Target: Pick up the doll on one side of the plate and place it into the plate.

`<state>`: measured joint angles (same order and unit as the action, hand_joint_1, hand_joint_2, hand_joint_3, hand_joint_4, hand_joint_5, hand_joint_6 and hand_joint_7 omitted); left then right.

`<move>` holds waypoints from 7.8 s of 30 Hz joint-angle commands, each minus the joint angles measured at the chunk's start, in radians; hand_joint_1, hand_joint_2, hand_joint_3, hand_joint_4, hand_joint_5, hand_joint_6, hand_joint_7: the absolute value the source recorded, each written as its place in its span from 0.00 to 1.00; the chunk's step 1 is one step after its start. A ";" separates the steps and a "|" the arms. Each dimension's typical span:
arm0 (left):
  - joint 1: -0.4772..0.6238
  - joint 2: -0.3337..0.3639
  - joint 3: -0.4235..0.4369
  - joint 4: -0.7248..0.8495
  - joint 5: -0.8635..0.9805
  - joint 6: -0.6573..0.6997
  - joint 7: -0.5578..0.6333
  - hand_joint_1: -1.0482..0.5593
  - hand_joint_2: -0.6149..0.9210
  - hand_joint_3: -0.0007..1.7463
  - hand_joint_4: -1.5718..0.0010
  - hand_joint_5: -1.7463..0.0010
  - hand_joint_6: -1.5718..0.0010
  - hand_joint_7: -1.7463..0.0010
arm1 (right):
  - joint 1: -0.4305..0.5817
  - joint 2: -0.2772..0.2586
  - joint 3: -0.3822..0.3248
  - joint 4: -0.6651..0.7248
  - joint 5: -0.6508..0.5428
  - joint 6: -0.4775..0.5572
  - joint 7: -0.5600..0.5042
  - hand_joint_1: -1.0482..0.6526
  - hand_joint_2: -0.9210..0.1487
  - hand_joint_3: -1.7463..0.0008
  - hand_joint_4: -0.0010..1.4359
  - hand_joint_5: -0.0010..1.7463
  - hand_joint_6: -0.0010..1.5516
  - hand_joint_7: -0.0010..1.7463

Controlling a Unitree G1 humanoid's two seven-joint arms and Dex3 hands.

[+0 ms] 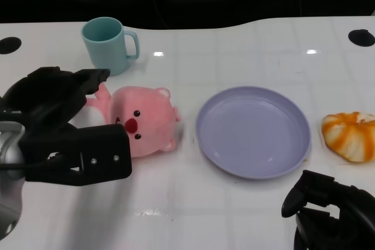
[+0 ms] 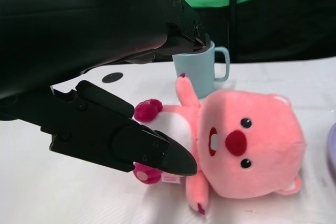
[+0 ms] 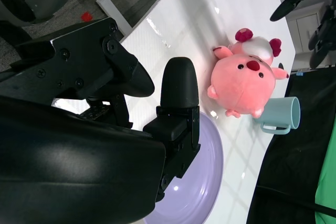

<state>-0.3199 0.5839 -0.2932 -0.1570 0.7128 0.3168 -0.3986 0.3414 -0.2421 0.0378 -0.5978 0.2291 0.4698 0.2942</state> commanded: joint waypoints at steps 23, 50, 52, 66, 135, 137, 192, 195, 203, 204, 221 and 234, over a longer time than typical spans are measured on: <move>-0.264 -0.173 -0.161 0.639 0.133 -0.129 0.172 0.28 0.92 0.00 0.99 0.88 0.91 1.00 | 0.022 -0.014 -0.012 -0.024 0.006 0.009 0.003 0.56 0.22 0.34 0.47 1.00 0.32 0.92; -0.430 -0.347 -0.238 1.318 0.048 -0.330 0.530 0.47 1.00 0.01 0.48 0.40 0.32 0.98 | 0.041 -0.018 -0.009 -0.071 0.013 0.049 -0.002 0.56 0.25 0.32 0.46 1.00 0.32 0.91; -0.433 -0.351 -0.243 1.343 0.049 -0.340 0.554 0.45 0.98 0.01 0.49 0.16 0.23 0.97 | 0.042 -0.019 -0.008 -0.073 0.012 0.050 -0.003 0.56 0.25 0.32 0.46 1.00 0.32 0.91; -0.415 -0.337 -0.258 1.400 0.050 -0.370 0.682 0.46 1.00 0.19 0.54 0.00 0.27 0.94 | 0.035 -0.013 0.002 -0.073 0.006 0.052 -0.008 0.56 0.25 0.32 0.46 1.00 0.32 0.91; -0.587 -0.553 -0.191 1.014 -0.059 -0.277 0.496 0.49 0.85 0.45 0.45 0.00 0.58 0.00 | 0.042 -0.009 0.000 -0.051 0.005 0.033 0.001 0.57 0.24 0.33 0.46 1.00 0.32 0.91; -0.609 -0.577 -0.200 1.048 -0.053 -0.275 0.498 0.50 0.85 0.45 0.47 0.00 0.58 0.02 | 0.043 -0.010 0.000 -0.050 0.006 0.028 0.003 0.57 0.24 0.33 0.46 1.00 0.32 0.91; -0.638 -0.582 -0.288 1.005 -0.052 -0.272 0.255 0.01 1.00 0.33 1.00 1.00 0.99 1.00 | 0.049 -0.016 -0.003 -0.064 0.007 0.025 0.003 0.55 0.25 0.32 0.46 1.00 0.34 0.89; -0.605 -0.544 -0.273 0.919 -0.070 -0.275 0.223 0.01 1.00 0.32 1.00 1.00 1.00 1.00 | 0.048 -0.017 -0.005 -0.063 0.007 0.027 0.002 0.56 0.25 0.32 0.46 1.00 0.33 0.89; -0.496 -0.457 -0.233 0.729 -0.104 -0.294 0.169 0.03 1.00 0.31 0.99 0.99 1.00 1.00 | 0.044 -0.016 -0.011 -0.059 0.013 0.031 0.004 0.56 0.25 0.32 0.46 1.00 0.33 0.90; -0.478 -0.447 -0.224 0.699 -0.112 -0.294 0.163 0.03 1.00 0.31 0.99 0.99 1.00 1.00 | 0.044 -0.017 -0.012 -0.059 0.013 0.029 0.005 0.56 0.25 0.32 0.46 1.00 0.33 0.90; -0.137 -0.390 -0.015 0.334 -0.438 -0.355 0.063 0.15 1.00 0.21 0.86 0.89 0.88 0.95 | 0.043 -0.021 -0.017 -0.055 0.009 0.028 0.008 0.56 0.25 0.32 0.45 1.00 0.32 0.90; 0.136 -0.437 0.106 0.078 -0.742 -0.274 0.016 0.36 1.00 0.11 0.82 0.42 0.58 0.81 | 0.042 -0.022 -0.014 -0.057 0.011 0.031 0.009 0.55 0.25 0.32 0.46 1.00 0.33 0.91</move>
<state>-0.2209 0.1535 -0.2094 -0.0409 0.0055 0.0188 -0.3800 0.3826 -0.2546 0.0349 -0.6484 0.2322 0.4995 0.3034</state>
